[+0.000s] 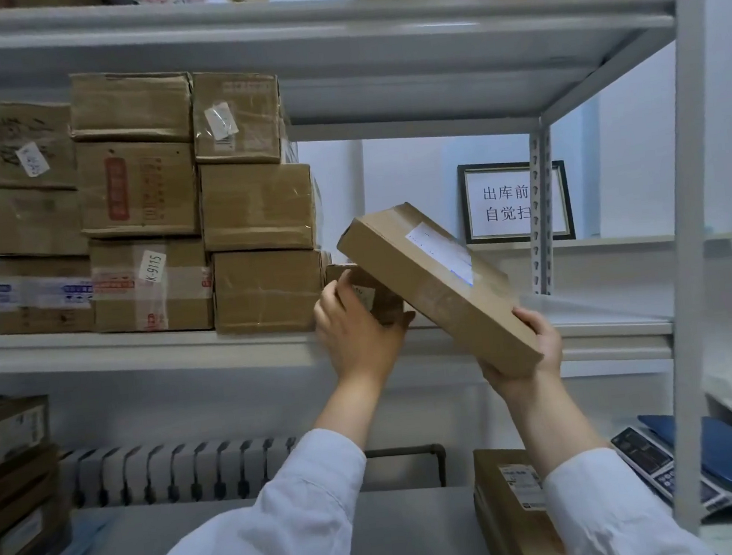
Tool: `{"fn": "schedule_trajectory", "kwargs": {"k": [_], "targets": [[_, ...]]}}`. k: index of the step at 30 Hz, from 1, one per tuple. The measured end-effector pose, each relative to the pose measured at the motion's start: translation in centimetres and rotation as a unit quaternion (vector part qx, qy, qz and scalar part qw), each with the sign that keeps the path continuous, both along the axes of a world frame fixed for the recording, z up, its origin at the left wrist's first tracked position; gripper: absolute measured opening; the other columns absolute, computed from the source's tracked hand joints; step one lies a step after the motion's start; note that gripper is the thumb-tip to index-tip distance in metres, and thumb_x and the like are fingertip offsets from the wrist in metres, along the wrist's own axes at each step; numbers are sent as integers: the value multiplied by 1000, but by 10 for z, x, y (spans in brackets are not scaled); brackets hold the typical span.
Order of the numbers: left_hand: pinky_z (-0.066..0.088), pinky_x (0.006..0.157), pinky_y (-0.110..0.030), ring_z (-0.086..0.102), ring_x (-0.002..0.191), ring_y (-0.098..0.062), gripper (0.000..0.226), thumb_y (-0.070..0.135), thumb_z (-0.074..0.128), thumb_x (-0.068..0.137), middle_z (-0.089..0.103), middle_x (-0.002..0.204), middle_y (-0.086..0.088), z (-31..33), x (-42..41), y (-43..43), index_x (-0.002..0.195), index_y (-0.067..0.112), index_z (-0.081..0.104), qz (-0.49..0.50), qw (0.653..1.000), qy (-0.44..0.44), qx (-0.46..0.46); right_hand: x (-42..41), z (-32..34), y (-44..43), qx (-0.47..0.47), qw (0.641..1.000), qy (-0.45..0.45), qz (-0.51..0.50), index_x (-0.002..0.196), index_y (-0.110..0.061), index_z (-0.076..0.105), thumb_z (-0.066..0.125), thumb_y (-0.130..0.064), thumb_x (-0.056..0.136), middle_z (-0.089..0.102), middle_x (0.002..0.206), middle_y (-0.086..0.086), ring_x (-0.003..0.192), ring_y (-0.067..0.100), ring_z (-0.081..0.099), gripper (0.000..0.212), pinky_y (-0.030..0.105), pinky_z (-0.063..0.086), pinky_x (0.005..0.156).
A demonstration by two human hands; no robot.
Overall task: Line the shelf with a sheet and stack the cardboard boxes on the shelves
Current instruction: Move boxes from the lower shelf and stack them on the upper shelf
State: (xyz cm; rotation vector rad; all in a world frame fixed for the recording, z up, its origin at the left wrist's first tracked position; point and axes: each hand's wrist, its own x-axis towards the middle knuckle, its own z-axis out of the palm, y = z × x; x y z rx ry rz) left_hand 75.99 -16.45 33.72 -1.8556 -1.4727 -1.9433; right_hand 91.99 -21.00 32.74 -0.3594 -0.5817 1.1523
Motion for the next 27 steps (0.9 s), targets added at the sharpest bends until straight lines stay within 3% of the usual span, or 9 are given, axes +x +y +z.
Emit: {"fn": "schedule_trajectory", "kwargs": {"k": [4, 8, 13, 16, 19, 23, 27], "targets": [[35, 98, -47, 44, 118, -40, 101, 67, 66, 56, 44, 133, -17, 3, 13, 6, 133, 11, 33, 72, 997, -4, 2, 9, -4, 4, 5, 1000, 21, 8, 73, -18, 56, 45, -22, 89, 62, 54, -3, 44, 15, 61, 20, 15, 47, 44], [39, 90, -51, 49, 107, -46, 88, 68, 38, 57, 47, 127, -25, 4, 21, 15, 124, 13, 23, 113, 993, -33, 25, 19, -4, 5, 14, 1000, 24, 6, 74, -18, 57, 46, -25, 90, 62, 56, -2, 46, 15, 61, 20, 16, 47, 45], [28, 97, -43, 37, 116, -36, 104, 60, 73, 57, 35, 132, -16, 11, 32, 18, 126, 27, 4, 89, 994, -47, -33, 34, -1, 12, 22, 999, 48, 2, 98, -15, 63, 50, -34, 92, 69, 78, 5, 63, 18, 68, 23, 24, 57, 57], [25, 103, -42, 32, 125, -34, 118, 65, 78, 52, 27, 139, -14, 10, 36, 23, 139, 25, 10, 102, 992, -35, -68, 38, 3, 14, 22, 998, 53, 1, 98, -15, 63, 49, -37, 94, 72, 69, 3, 59, 16, 70, 26, 25, 58, 57], [23, 108, -45, 25, 134, -37, 117, 61, 76, 59, 11, 151, -19, 8, 40, 27, 146, 24, 8, 116, 988, -17, -101, 40, 3, 18, 25, 998, 49, 8, 99, -14, 62, 49, -39, 94, 72, 70, 4, 61, 16, 71, 29, 24, 58, 54], [28, 105, -45, 27, 131, -38, 106, 39, 76, 64, 15, 147, -18, 11, 35, 27, 146, 28, 11, 74, 994, -26, -78, 42, 2, 22, 41, 997, 62, 25, 91, -12, 64, 47, -39, 95, 72, 68, 5, 62, 16, 71, 32, 25, 59, 57], [32, 101, -49, 26, 128, -39, 103, 43, 77, 61, 19, 145, -19, 17, 28, 20, 146, 33, 19, 33, 997, -62, -17, 42, -1, 28, 68, 994, 70, 51, 68, -12, 72, 45, -38, 97, 70, 74, 6, 72, 18, 69, 47, 23, 59, 58]]}}
